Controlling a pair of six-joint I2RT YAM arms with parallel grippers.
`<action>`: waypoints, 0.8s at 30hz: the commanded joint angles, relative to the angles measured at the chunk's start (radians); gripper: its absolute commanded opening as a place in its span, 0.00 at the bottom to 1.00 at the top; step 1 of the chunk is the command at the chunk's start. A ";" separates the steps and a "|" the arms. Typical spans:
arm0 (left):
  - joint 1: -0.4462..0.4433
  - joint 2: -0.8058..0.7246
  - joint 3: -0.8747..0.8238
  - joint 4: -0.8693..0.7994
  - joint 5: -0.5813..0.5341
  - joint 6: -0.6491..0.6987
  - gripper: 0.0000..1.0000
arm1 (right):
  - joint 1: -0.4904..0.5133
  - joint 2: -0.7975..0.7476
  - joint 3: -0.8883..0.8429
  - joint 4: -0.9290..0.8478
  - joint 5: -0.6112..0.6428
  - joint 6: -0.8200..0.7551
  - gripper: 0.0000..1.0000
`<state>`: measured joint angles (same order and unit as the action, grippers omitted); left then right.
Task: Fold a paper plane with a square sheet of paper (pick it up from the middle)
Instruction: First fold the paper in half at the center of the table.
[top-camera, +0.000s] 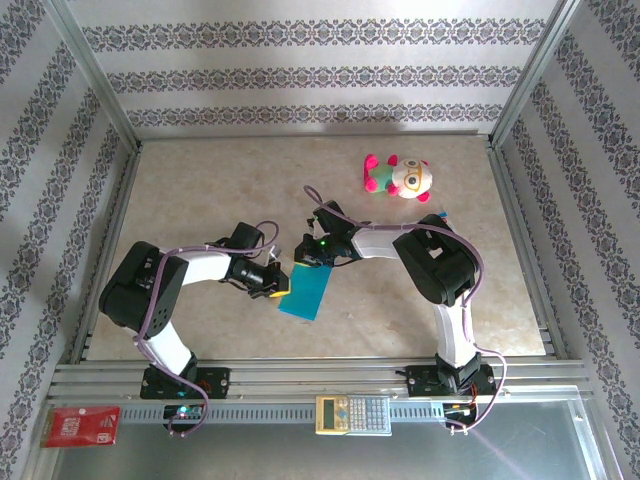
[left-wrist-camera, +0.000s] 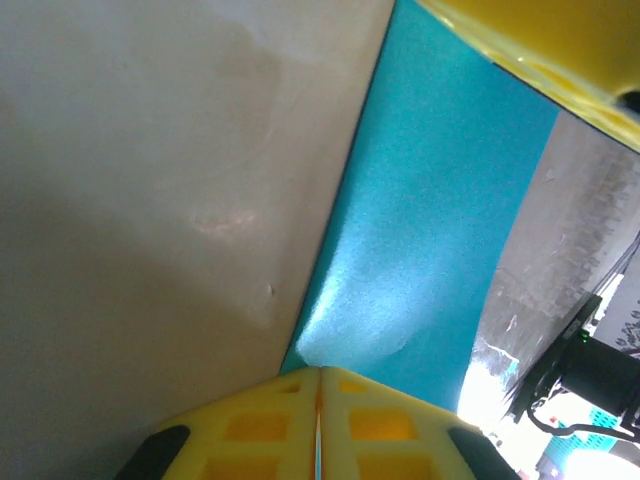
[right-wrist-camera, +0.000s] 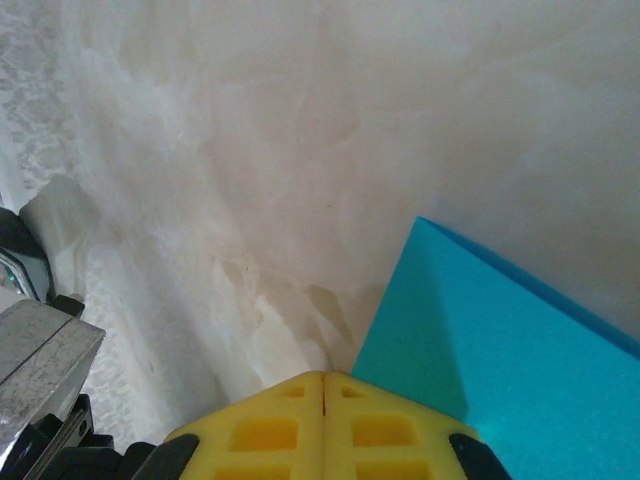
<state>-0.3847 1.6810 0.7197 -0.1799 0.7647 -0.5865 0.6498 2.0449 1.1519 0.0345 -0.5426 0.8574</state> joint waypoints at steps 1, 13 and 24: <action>-0.024 -0.026 -0.016 -0.134 -0.065 -0.030 0.19 | -0.009 0.023 -0.041 -0.054 0.032 -0.036 0.03; 0.011 -0.095 0.071 -0.014 -0.034 -0.100 0.04 | -0.020 0.032 -0.044 -0.045 0.014 -0.050 0.03; 0.014 0.068 0.146 0.094 -0.011 -0.121 0.00 | -0.020 0.046 -0.055 -0.022 0.018 -0.026 0.01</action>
<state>-0.3779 1.7256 0.8387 -0.1375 0.7364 -0.6903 0.6384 2.0449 1.1355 0.0647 -0.5686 0.8345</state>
